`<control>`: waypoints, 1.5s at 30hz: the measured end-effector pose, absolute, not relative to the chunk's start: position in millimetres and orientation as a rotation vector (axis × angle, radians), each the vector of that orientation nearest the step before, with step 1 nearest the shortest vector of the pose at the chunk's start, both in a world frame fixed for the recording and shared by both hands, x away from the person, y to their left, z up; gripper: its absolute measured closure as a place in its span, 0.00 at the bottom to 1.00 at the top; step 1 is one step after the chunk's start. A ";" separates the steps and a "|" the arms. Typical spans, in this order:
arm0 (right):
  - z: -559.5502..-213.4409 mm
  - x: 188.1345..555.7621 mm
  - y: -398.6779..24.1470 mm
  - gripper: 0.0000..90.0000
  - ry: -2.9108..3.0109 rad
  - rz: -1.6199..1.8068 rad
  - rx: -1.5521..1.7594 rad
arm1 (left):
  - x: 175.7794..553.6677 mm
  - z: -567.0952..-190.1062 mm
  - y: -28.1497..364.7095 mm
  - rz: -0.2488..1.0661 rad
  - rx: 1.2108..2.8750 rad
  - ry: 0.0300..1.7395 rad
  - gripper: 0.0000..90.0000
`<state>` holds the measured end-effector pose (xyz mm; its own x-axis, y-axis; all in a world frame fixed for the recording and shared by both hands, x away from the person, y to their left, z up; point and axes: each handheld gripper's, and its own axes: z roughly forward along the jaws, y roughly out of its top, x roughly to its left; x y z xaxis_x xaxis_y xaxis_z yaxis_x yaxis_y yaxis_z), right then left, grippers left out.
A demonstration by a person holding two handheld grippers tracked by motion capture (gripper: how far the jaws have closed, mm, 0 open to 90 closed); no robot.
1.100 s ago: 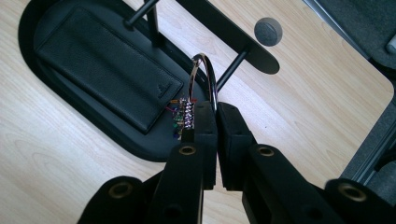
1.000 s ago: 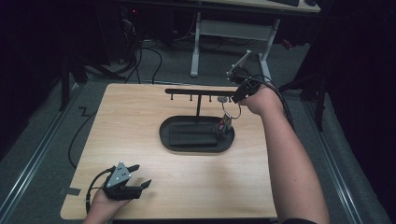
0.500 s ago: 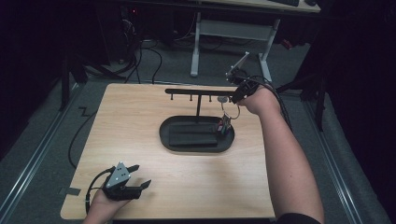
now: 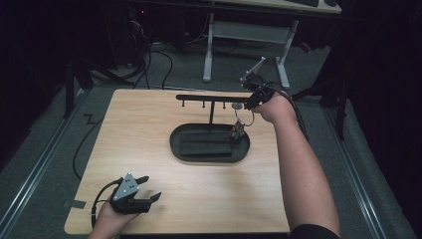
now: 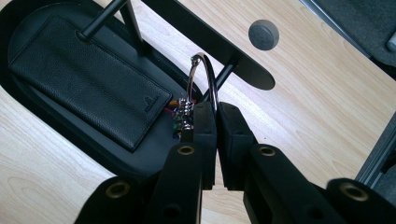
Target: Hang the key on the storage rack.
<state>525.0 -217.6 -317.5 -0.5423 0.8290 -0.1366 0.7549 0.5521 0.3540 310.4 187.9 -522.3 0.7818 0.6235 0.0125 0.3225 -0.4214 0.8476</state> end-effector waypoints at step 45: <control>-362.6 414.6 -248.8 0.30 2.316 0.738 1.266 | 310.3 -521.9 176.8 0.415 2.072 0.669 0.31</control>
<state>414.6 -248.8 -362.6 -0.5109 0.8548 -0.0906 0.6448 0.4508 0.6173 310.3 176.8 -521.9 0.7979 0.6014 0.0397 0.3021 -0.4560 0.8371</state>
